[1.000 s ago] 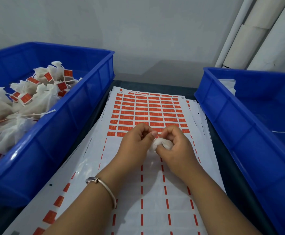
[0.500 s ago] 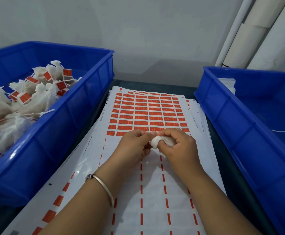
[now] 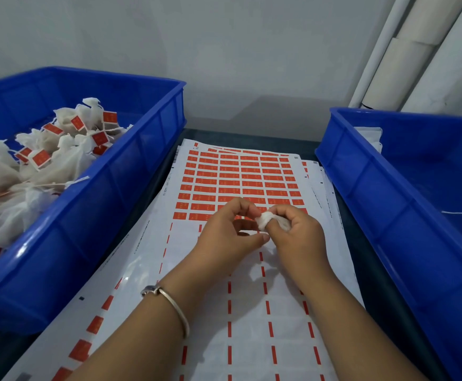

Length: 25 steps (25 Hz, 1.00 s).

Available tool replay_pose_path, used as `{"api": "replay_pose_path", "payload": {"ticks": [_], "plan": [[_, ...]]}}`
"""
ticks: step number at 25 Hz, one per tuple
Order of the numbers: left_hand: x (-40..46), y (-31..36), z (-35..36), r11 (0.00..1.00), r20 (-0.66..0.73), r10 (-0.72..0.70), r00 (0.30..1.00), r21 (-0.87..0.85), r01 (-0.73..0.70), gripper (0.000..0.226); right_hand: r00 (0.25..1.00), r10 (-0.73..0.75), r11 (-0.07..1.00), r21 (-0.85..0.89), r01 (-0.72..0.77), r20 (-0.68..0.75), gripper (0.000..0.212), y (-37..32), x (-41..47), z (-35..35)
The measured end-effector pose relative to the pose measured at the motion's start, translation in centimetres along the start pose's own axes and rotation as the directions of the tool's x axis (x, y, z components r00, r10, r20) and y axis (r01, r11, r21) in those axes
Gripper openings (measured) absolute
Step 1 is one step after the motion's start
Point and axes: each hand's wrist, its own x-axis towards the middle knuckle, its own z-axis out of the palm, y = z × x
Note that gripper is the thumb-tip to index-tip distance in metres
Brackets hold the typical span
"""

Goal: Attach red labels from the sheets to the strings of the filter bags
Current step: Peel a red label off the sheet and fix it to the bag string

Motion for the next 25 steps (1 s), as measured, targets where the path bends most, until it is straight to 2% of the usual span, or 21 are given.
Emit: {"api": "replay_pose_path", "payload": {"ticks": [3, 5, 7, 10, 13, 16, 20, 23, 25], "plan": [[0.1, 0.0, -0.2, 0.999, -0.058, 0.049, 0.997, 0.022, -0.048, 0.026, 0.999, 0.013, 1.0, -0.016, -0.012, 0.037, 0.016, -0.2, 0.1, 0.0], [0.4, -0.1, -0.5, 0.999, -0.115, 0.052, 0.992, -0.002, -0.052, 0.022, 0.996, 0.039, 0.999, -0.015, -0.038, 0.081, 0.01, -0.3, 0.2, -0.1], [0.6, -0.3, -0.8, 0.997, -0.187, 0.031, 0.982, -0.057, -0.043, 0.019, 0.986, 0.077, 0.996, 0.038, -0.084, 0.145, 0.007, -0.4, 0.2, -0.2], [0.7, -0.5, -1.0, 0.996, -0.206, 0.037, 0.978, -0.07, -0.052, 0.019, 0.956, 0.139, 0.971, 0.155, -0.183, 0.259, 0.014, -0.7, 0.0, -0.2], [0.5, -0.5, -0.9, 0.996, -0.188, 0.087, 0.978, -0.005, -0.09, 0.025, 0.898, 0.239, 0.842, 0.383, -0.381, 0.369, 0.015, -0.8, 0.0, -0.3], [0.2, -0.3, -0.6, 0.988, -0.168, 0.138, 0.976, 0.098, -0.123, 0.033, 0.839, 0.227, 0.684, 0.532, -0.499, 0.495, 0.02, -0.7, 0.1, -0.5], [0.0, -0.2, -0.6, 0.963, -0.099, 0.231, 0.968, 0.162, -0.214, 0.041, 0.83, 0.247, 0.617, 0.58, -0.532, 0.5, 0.016, -0.6, 0.4, -0.7], [-0.1, -0.3, -0.4, 0.927, -0.057, 0.291, 0.955, 0.265, -0.267, 0.023, 0.845, 0.257, 0.609, 0.6, -0.518, 0.469, 0.023, -0.6, 0.5, -0.8], [0.1, -0.5, -0.5, 0.903, -0.117, 0.316, 0.942, 0.341, -0.261, 0.022, 0.85, 0.278, 0.614, 0.597, -0.516, 0.448, 0.023, -0.7, 0.5, -0.7]]}}
